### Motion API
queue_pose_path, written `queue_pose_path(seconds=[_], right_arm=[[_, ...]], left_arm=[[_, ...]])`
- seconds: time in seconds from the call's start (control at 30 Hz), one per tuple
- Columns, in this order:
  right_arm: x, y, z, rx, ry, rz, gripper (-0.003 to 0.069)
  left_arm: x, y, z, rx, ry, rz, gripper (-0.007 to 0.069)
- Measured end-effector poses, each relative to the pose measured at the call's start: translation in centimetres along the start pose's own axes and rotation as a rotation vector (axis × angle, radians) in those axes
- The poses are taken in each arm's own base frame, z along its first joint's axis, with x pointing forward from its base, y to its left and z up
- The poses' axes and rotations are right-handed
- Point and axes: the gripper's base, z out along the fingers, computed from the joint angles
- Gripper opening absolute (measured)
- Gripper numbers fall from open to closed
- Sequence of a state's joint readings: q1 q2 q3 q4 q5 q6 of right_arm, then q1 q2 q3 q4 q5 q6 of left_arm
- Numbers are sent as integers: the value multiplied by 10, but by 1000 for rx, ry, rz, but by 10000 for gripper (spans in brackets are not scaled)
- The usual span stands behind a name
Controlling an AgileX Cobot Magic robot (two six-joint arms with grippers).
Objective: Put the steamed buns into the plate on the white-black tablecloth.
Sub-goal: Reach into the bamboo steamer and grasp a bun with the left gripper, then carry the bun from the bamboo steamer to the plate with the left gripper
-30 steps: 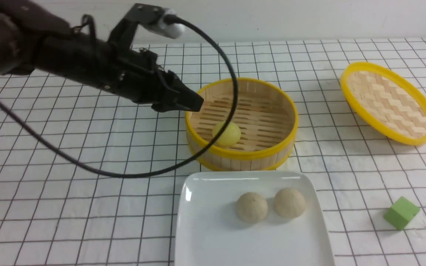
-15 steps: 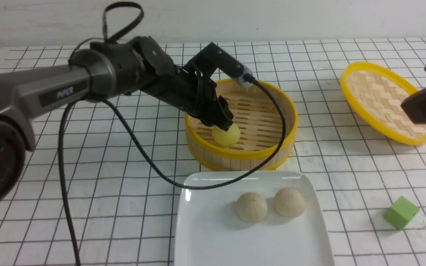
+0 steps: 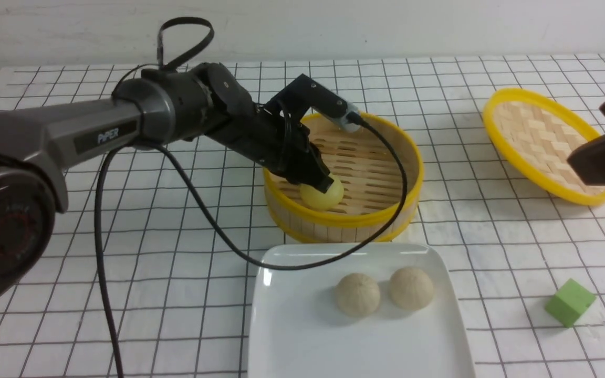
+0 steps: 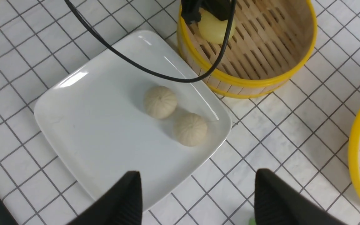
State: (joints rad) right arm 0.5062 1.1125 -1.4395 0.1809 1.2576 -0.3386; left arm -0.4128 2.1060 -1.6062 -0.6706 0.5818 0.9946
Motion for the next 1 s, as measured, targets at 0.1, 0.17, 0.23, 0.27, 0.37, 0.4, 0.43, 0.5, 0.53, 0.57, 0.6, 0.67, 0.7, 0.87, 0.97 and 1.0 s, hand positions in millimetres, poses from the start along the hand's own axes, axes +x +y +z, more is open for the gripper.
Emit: queue_pose_path(seconds=[0.1, 0.17, 0.23, 0.27, 0.37, 0.4, 0.43, 0.5, 0.53, 0.57, 0.6, 0.67, 0.7, 0.87, 0.97, 1.0], right_arm=[[0, 0, 0, 0, 0, 0, 476], [0, 0, 0, 1, 0, -1, 476], [0, 0, 0, 4, 1, -2, 476], [0, -1, 0, 7, 2, -3, 476], [0, -1, 0, 8, 3, -4, 476], [0, -1, 0, 10, 3, -5, 476], [0, -1, 0, 12, 4, -5, 476], [1, -2, 0, 23, 8, -9, 476], [1, -3, 0, 30, 11, -12, 476], [1, -3, 0, 31, 11, -12, 476], [1, -3, 0, 37, 13, -14, 476], [1, -4, 0, 40, 14, -15, 476], [1, -4, 0, 40, 14, -15, 476], [1, -4, 0, 40, 14, -15, 476], [1, -4, 0, 40, 14, -16, 476], [1, -4, 0, 40, 14, -17, 476]], left_arm=[[-8, -2, -11, 6, -20, 10, 6], [-12, -3, -17, 4, -33, 16, 6], [-19, -4, -26, -3, -54, 23, 6], [-23, -5, -33, -6, -71, 25, 6], [-31, -8, -46, -1, -95, 30, 6], [-32, -9, -47, 0, -98, 29, 7], [-33, -10, -51, 5, -102, 29, 8], [-36, -13, -58, 19, -107, 28, 8], [-37, -15, -62, 32, -104, 21, 8], [-38, -16, -63, 34, -104, 16, 8], [-39, -18, -69, 47, -105, 3, 8], [-42, -22, -77, 69, -102, -17, 8], [-44, -26, -86, 91, -97, -35, 8], [-53, -47, -131, 171, -85, -59, 9], [-54, -54, -147, 191, -62, -79, 9], [-52, -58, -154, 208, -33, -96, 9]])
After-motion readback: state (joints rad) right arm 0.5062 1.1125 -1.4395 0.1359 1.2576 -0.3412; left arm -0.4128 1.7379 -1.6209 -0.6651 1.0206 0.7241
